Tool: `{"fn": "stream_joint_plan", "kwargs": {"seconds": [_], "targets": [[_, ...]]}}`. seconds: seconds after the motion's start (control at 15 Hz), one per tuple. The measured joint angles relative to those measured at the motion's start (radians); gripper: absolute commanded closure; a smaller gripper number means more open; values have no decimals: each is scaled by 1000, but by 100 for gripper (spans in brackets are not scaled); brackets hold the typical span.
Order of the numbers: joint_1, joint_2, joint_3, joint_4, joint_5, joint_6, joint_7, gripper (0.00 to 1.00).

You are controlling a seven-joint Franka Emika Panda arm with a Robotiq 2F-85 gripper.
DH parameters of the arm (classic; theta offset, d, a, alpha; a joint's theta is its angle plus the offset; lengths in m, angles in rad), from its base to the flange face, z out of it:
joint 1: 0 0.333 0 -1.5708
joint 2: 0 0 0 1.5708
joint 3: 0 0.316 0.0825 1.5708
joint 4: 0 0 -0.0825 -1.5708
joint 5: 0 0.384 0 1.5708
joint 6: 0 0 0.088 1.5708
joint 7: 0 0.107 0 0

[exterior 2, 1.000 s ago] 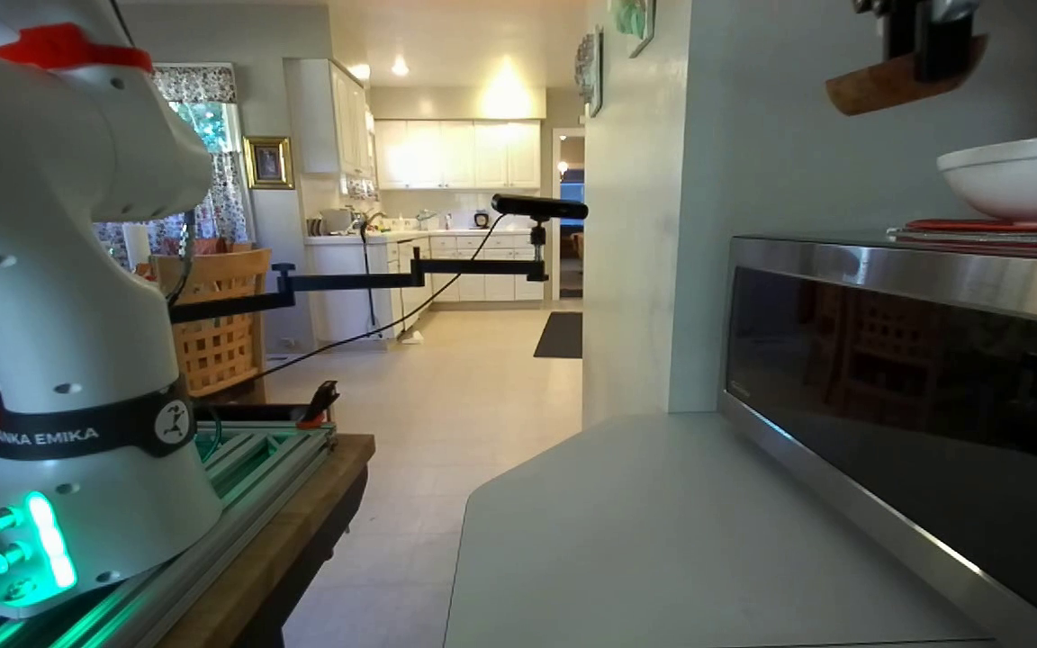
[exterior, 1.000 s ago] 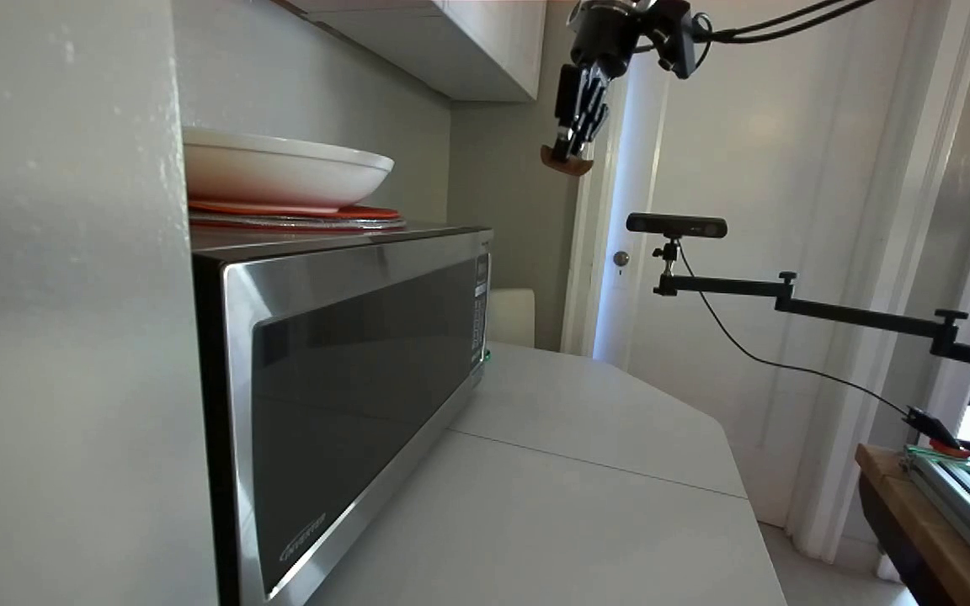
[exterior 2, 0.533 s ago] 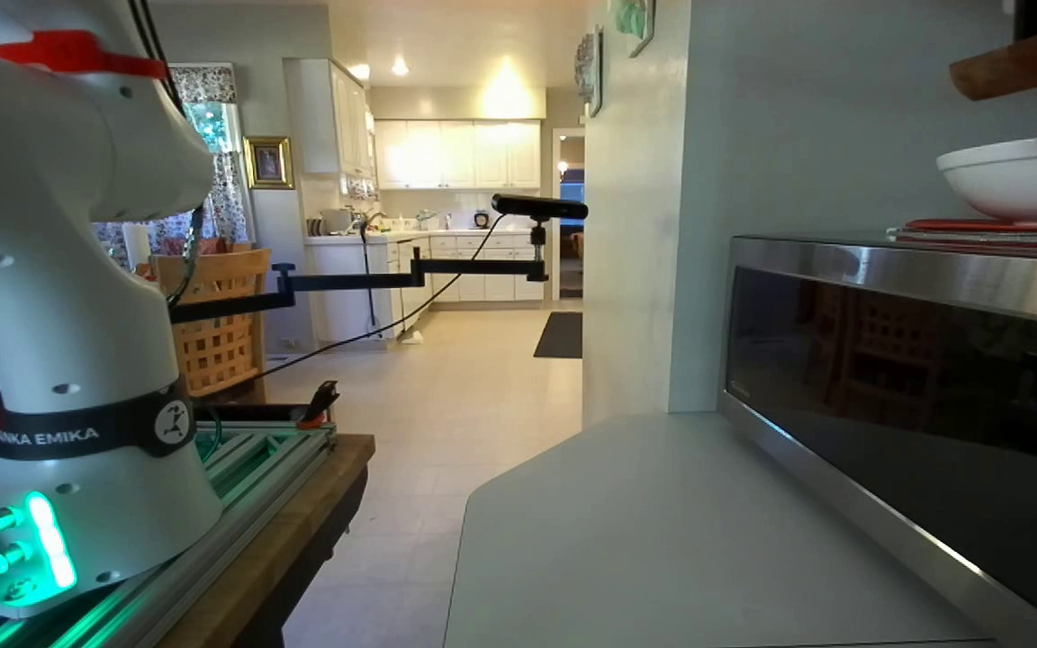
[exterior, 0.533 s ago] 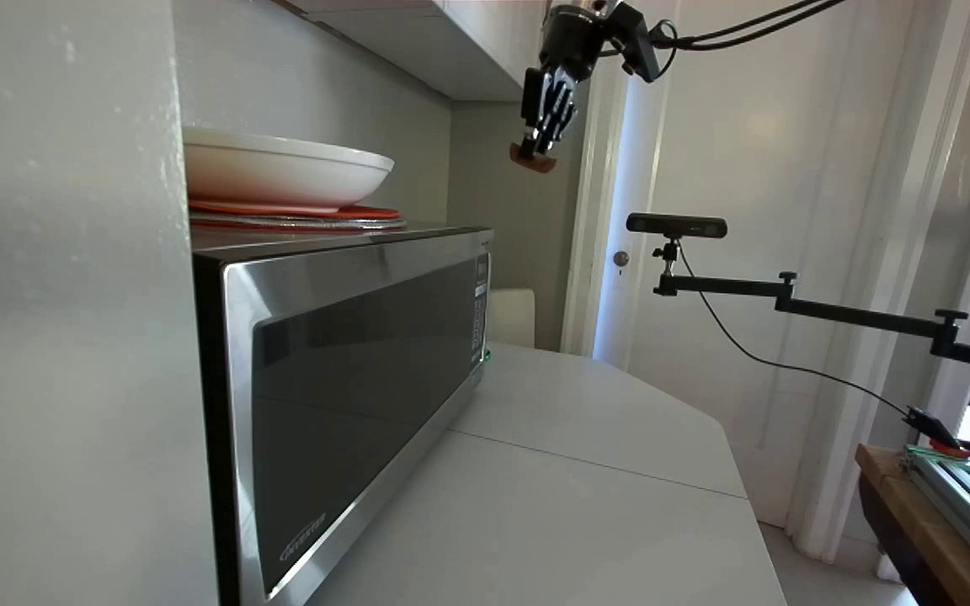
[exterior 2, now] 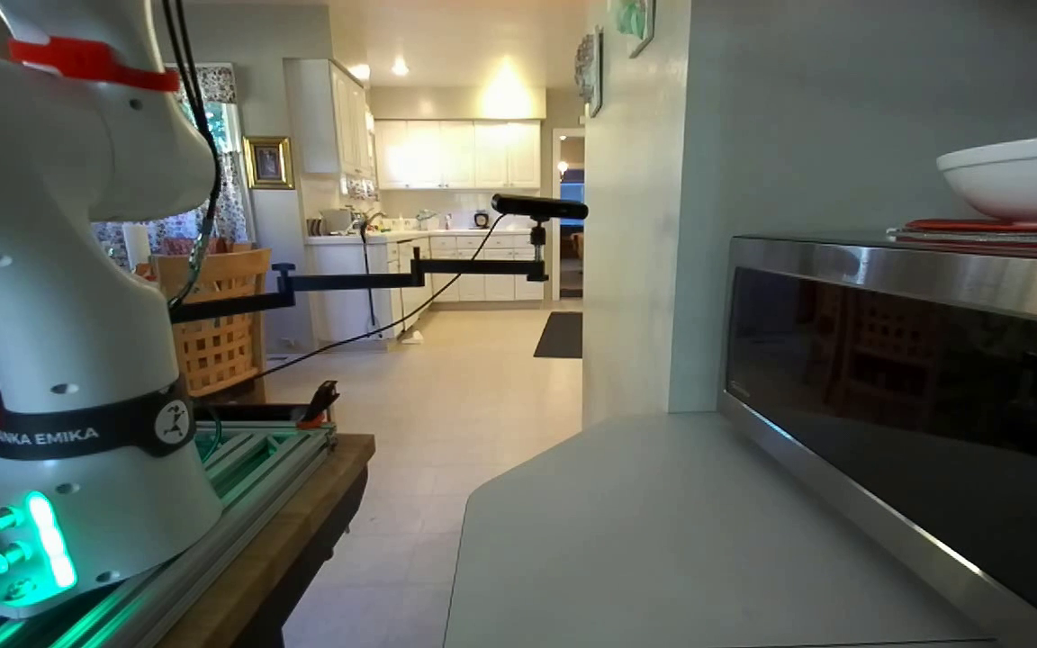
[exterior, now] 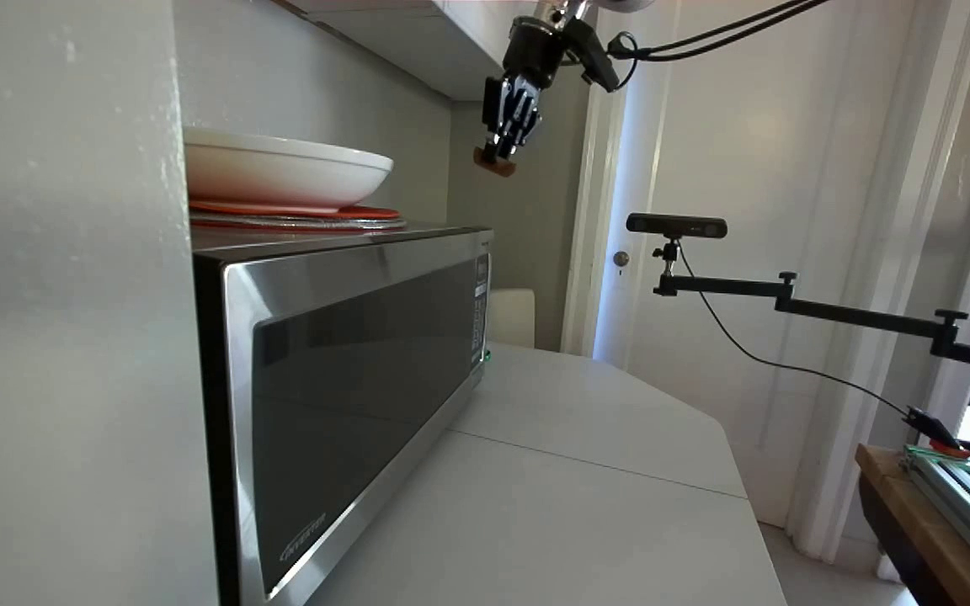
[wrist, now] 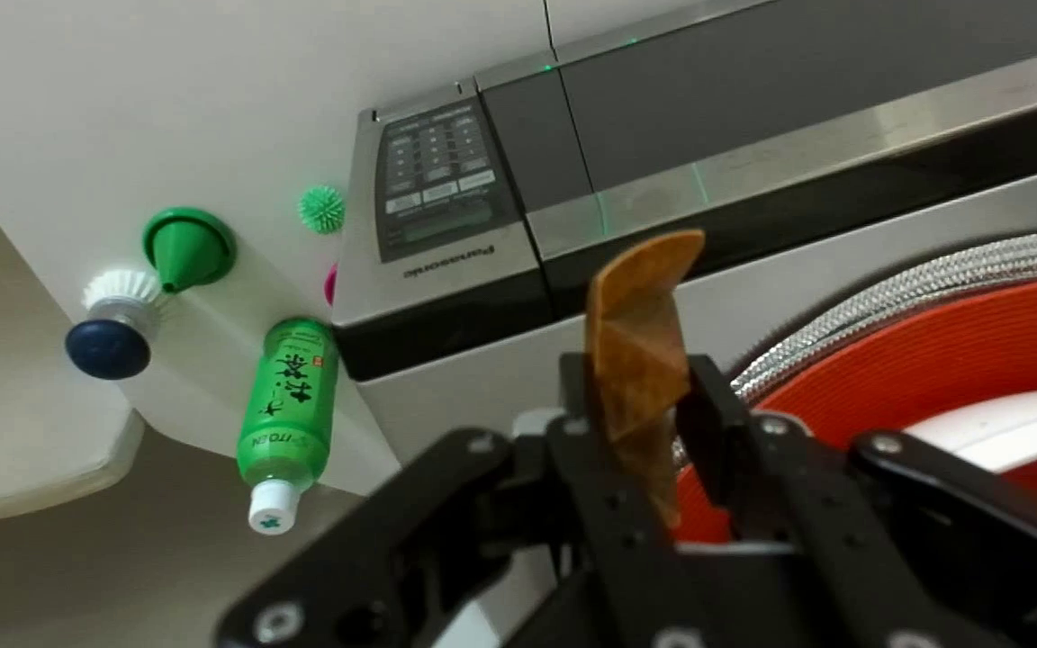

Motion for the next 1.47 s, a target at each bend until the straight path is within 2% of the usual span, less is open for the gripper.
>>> {"fn": "stream_joint_plan", "kwargs": {"seconds": [0.6,1.47], "targets": [[-25,143,30,133,10,6,40,93],[-46,213,54,158,11,36,54,93]]}}
